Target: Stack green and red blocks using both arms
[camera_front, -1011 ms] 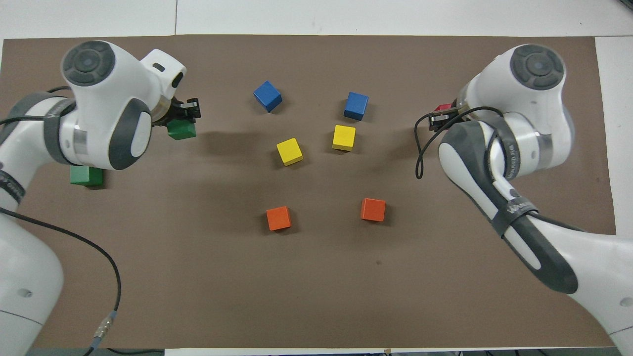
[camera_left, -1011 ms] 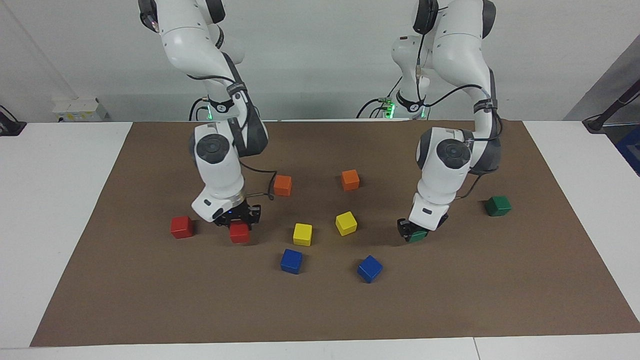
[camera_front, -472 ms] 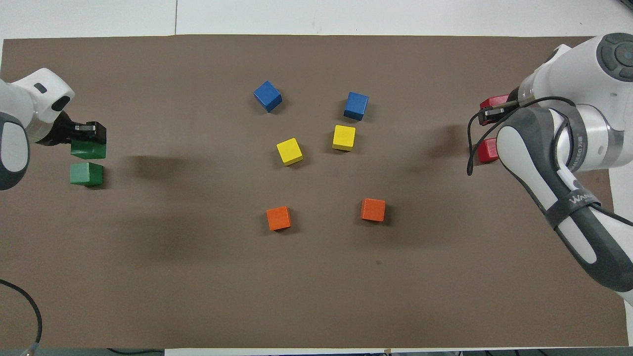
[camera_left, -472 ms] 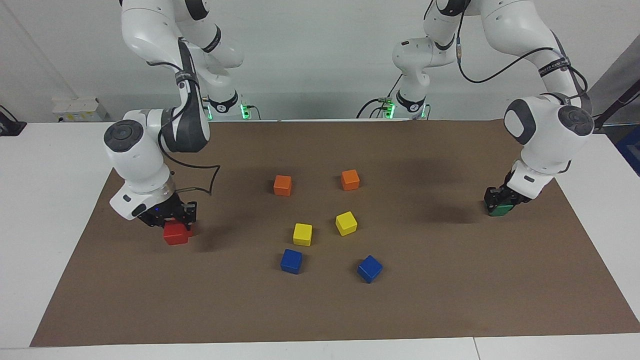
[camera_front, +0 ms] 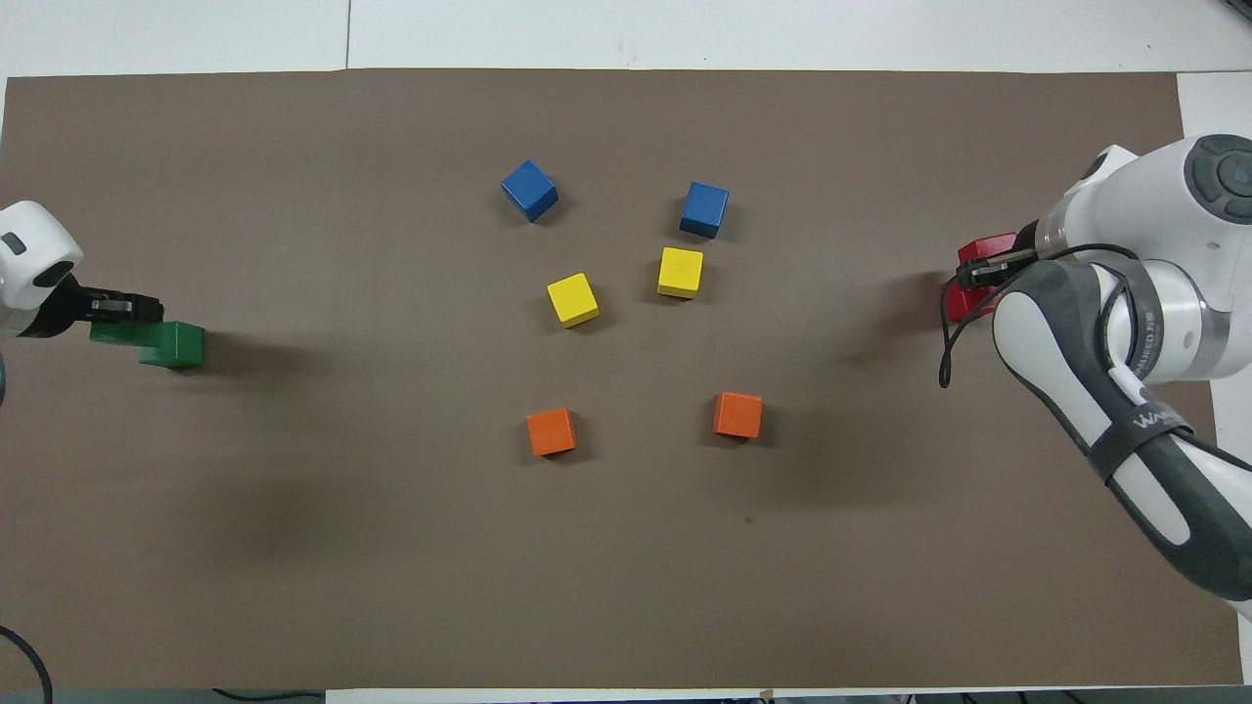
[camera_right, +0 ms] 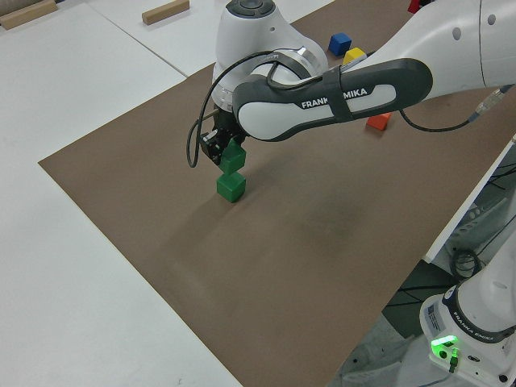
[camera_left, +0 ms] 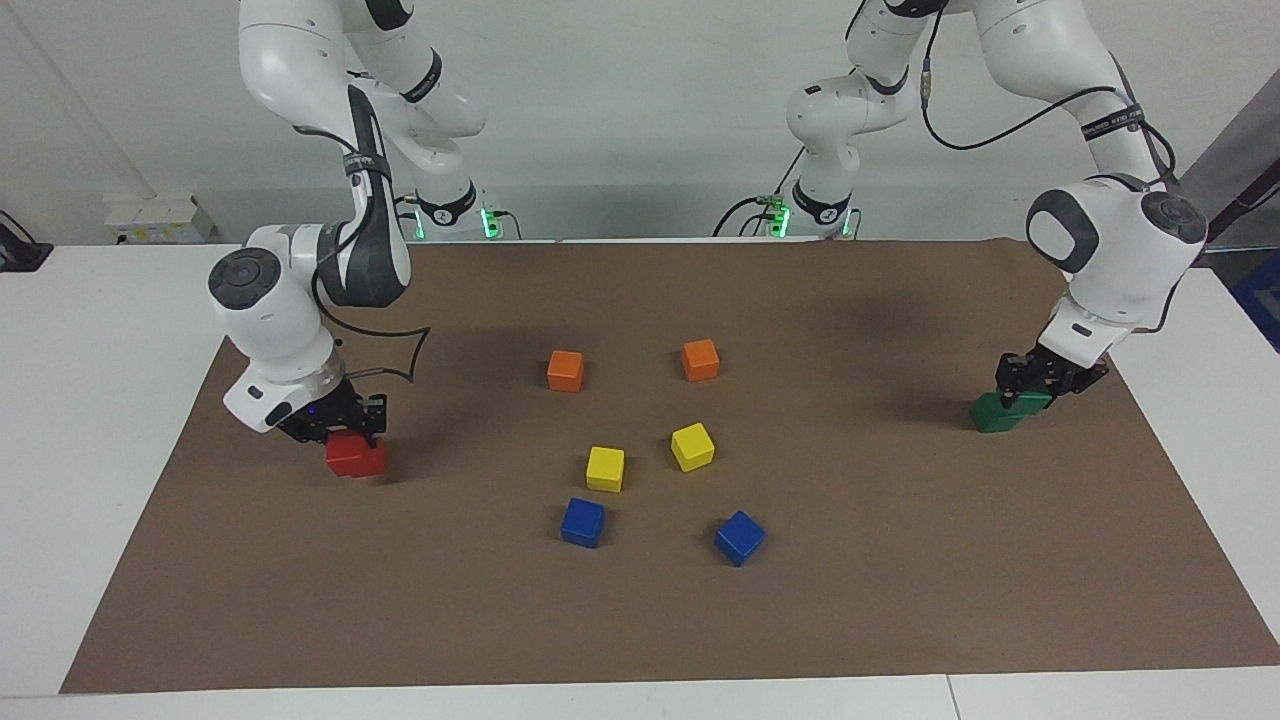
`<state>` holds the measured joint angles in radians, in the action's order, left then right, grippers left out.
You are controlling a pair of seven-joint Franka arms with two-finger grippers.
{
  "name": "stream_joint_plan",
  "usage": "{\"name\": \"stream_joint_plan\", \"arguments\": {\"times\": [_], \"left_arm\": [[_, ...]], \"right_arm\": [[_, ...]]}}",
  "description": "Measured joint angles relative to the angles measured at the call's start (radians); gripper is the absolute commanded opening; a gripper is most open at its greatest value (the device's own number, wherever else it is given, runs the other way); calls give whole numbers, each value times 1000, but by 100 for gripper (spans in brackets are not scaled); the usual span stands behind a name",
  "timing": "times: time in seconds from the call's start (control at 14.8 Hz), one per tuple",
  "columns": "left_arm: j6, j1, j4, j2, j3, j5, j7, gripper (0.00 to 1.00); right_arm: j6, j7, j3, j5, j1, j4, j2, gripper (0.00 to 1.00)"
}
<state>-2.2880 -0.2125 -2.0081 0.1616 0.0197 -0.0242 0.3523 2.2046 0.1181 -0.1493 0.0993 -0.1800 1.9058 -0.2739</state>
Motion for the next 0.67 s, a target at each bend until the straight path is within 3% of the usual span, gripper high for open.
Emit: {"name": "stream_joint_plan", "arguments": {"times": [0.34,0.67], "left_arm": [[-103,-5,-83,-22,1,-10,7,0],[-123,-27,-95,-28,0,-73,8,0]], "right_arm": [[20,11,0,-1,0,39,17,0],[79,15,0,-1,-4,72,18,0]]}}
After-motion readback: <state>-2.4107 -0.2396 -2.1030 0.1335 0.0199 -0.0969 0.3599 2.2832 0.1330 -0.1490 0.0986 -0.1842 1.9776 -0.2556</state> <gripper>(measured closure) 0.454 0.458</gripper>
